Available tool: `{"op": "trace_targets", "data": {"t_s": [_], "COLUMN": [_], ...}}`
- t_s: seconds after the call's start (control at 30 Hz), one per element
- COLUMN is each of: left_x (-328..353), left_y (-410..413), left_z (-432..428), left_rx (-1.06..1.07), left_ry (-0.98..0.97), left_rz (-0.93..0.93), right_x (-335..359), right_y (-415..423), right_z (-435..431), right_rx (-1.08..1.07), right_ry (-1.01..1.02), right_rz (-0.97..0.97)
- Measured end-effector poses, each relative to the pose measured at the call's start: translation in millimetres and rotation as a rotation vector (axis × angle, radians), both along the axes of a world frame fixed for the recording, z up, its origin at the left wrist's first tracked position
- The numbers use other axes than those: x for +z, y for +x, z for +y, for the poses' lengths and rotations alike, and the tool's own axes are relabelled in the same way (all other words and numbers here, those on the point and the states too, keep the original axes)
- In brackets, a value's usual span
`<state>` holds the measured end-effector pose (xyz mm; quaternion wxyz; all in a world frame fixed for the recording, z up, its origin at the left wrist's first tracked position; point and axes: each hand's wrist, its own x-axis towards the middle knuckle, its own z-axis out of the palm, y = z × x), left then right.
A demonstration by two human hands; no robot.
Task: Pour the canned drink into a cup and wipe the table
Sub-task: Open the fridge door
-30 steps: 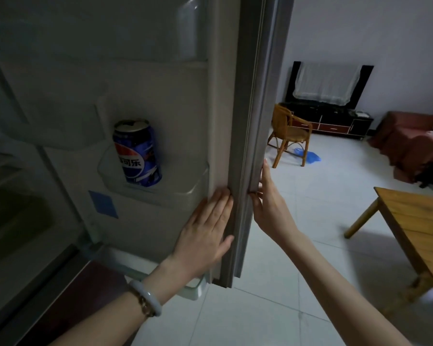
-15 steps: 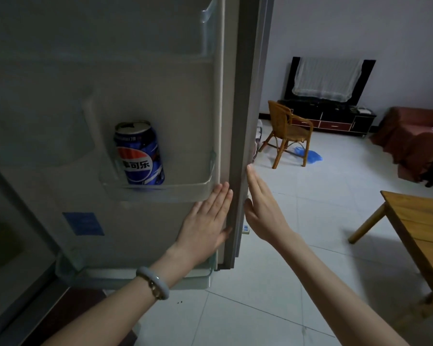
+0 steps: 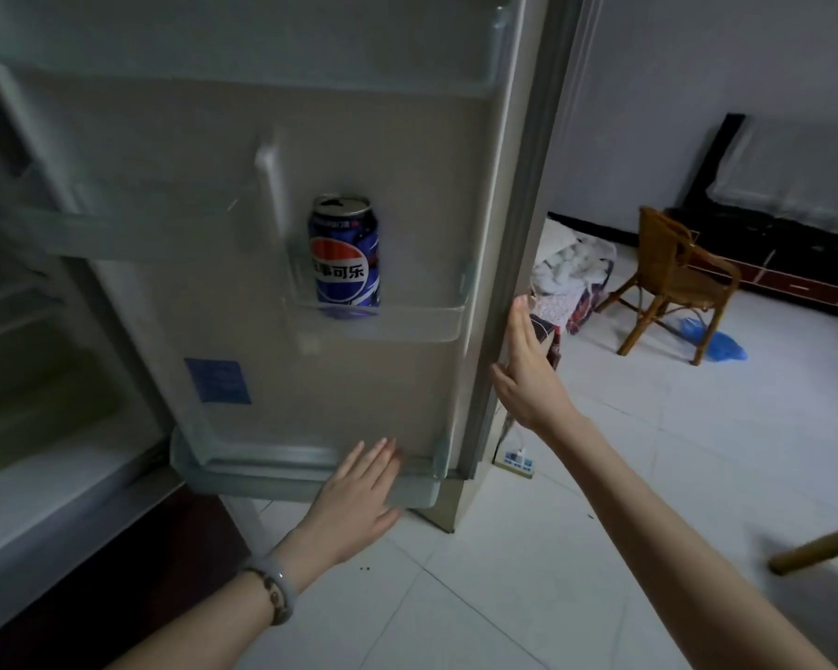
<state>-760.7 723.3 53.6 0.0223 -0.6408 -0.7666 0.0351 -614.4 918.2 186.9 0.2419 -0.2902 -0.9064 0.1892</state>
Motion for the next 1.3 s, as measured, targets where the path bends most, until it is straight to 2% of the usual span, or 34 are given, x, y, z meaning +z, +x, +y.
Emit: {"op": "trace_targets", "data": {"t_s": [0.17, 0.37, 0.57, 0.73, 1.3], "left_x": [-13, -28, -21, -18, -14], "left_y": [-5, -9, -4, -12, -13], "left_z": [14, 38, 68, 90, 107], "left_rx": [0.066, 0.156, 0.276, 0.332, 0.390], "left_ry": [-0.078, -0.068, -0.111, -0.130, -0.131], "left_rz": [-0.023, 0.031, -0.078, -0.101, -0.076], "right_x": [-9, -17, -8, -3, -6], "right_y": [-16, -33, -49, -67, -79], "right_z": [29, 64, 95, 113, 130], "right_rx": [0.022, 0.076, 0.110, 0.132, 0.183], "right_ry": [0.011, 0.025, 0.042, 0.057, 0.085], "right_rz": [-0.021, -0.079, -0.147, -0.171, -0.162]}}
